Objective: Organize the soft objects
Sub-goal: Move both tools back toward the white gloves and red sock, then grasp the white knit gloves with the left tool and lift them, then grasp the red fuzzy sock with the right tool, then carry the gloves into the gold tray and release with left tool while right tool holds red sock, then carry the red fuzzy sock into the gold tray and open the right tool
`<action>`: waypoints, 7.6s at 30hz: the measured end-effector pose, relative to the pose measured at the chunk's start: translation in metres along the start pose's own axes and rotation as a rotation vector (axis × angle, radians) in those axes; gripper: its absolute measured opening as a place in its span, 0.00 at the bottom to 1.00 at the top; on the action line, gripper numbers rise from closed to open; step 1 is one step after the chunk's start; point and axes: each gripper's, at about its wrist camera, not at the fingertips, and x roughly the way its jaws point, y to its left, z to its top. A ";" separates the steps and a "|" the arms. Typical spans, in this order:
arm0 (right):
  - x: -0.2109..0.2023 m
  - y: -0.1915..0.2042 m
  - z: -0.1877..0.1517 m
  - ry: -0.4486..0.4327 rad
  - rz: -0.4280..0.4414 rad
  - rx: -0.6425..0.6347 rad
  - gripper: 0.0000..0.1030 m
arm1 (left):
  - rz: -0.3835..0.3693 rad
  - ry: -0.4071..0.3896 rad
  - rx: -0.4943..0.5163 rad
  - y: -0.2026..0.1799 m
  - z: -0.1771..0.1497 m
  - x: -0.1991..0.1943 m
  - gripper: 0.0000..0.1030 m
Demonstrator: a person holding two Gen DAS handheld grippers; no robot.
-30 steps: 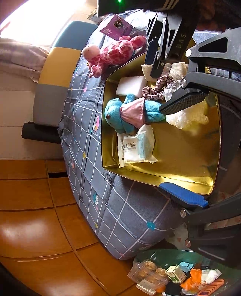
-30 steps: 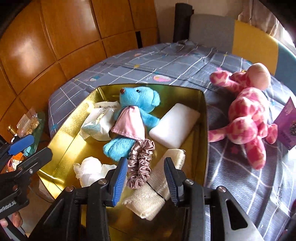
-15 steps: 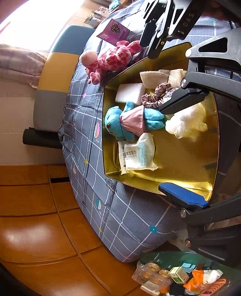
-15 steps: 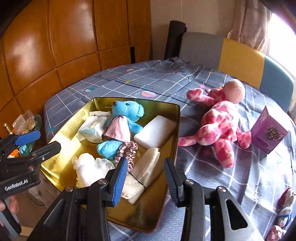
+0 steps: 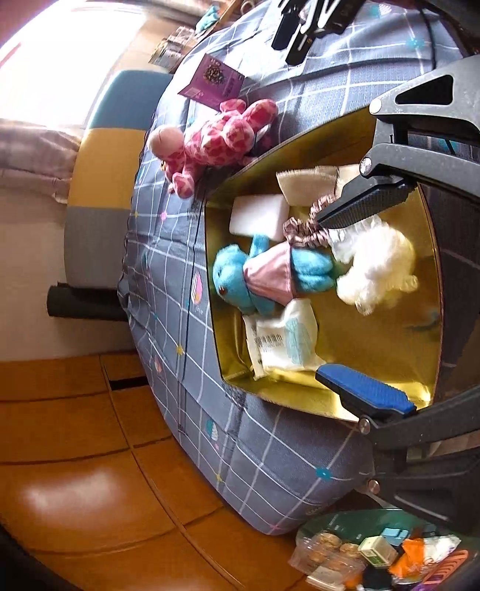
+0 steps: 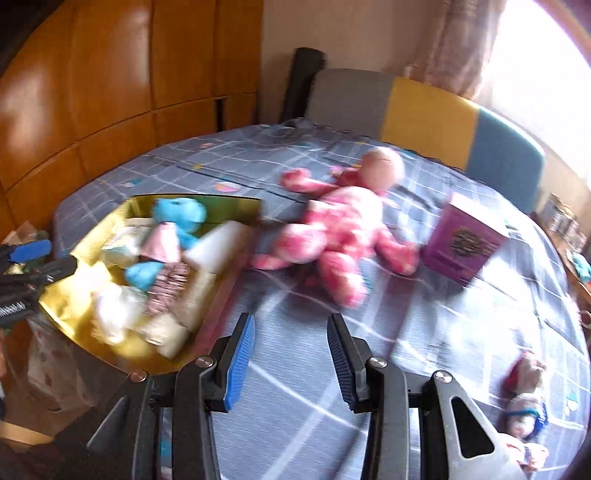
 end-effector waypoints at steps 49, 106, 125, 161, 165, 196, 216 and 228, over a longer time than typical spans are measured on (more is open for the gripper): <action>-0.110 -0.318 -0.145 -0.178 -0.350 1.013 0.41 | -0.785 0.398 0.574 -0.485 0.022 0.067 0.70; 0.095 -0.298 -0.055 0.368 -0.380 0.453 0.30 | -0.656 0.298 0.242 -0.256 -0.016 0.097 0.44; 0.077 -0.140 -0.066 0.344 0.041 0.170 0.25 | -0.588 0.160 0.238 -0.218 0.010 0.041 0.38; 0.068 -0.125 -0.078 0.263 0.003 0.026 0.36 | -0.329 -0.033 0.146 -0.116 0.016 -0.018 0.39; 0.066 -0.125 -0.079 0.262 -0.003 0.013 0.36 | -0.289 -0.041 0.130 -0.102 0.018 -0.017 0.39; 0.062 -0.120 -0.078 0.261 -0.046 -0.061 0.36 | -0.094 0.247 -0.178 0.064 -0.024 0.070 0.47; 0.062 -0.119 -0.078 0.259 -0.062 -0.068 0.36 | -0.043 0.077 -0.110 0.039 -0.005 0.031 0.58; 0.061 -0.120 -0.078 0.261 -0.072 -0.054 0.35 | -0.050 0.060 -0.097 0.028 -0.005 0.020 0.59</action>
